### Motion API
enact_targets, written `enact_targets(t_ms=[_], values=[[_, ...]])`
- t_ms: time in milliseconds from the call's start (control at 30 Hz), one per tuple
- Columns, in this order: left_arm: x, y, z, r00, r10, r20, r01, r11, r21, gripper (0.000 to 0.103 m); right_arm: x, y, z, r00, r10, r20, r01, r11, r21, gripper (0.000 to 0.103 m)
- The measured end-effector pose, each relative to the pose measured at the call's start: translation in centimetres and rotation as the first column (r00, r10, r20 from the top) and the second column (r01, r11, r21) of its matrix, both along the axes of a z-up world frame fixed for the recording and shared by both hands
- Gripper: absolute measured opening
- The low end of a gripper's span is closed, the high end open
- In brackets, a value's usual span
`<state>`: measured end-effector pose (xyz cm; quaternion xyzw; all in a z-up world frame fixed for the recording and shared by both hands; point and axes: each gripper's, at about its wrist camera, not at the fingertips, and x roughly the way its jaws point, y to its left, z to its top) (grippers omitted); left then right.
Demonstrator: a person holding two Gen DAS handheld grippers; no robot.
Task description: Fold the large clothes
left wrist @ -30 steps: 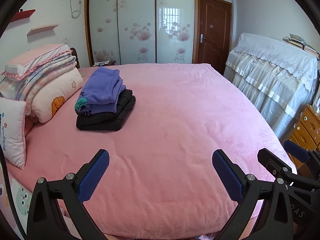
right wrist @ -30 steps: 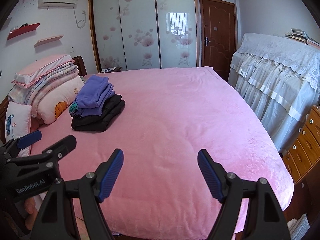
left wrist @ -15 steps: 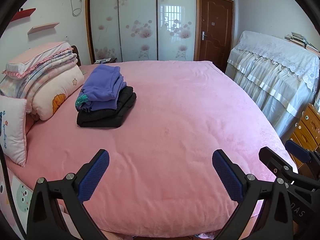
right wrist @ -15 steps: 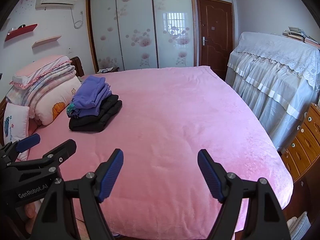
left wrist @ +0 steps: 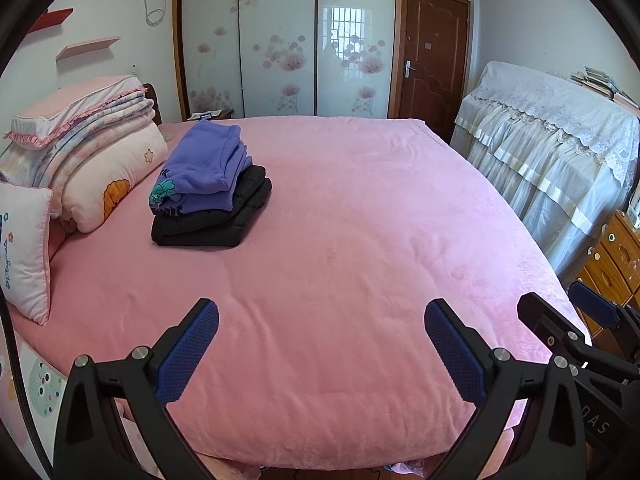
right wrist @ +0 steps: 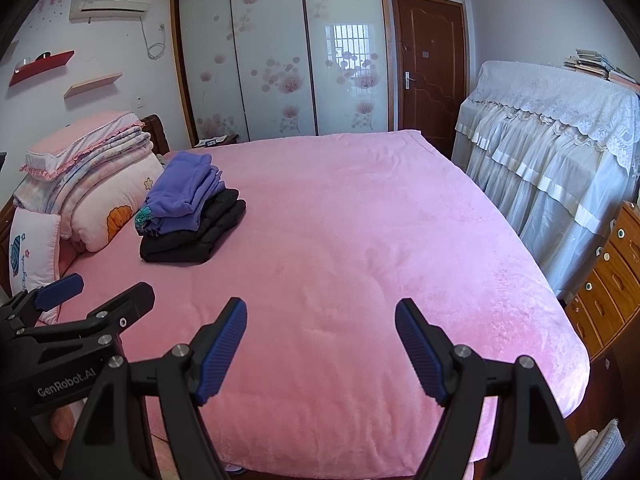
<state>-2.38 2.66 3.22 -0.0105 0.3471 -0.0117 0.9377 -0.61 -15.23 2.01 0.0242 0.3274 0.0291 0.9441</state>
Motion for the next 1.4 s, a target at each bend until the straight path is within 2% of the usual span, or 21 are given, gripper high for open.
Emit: enact_targets(t_ms=[1400], values=[[-1.4, -0.8, -0.9, 1.000, 0.019, -0.015, -0.019, 1.000, -0.009, 0.102, -0.2, 0.5, -0.2, 1.000, -0.006, 0.005, 0.006, 1.000, -0.007, 0.077]])
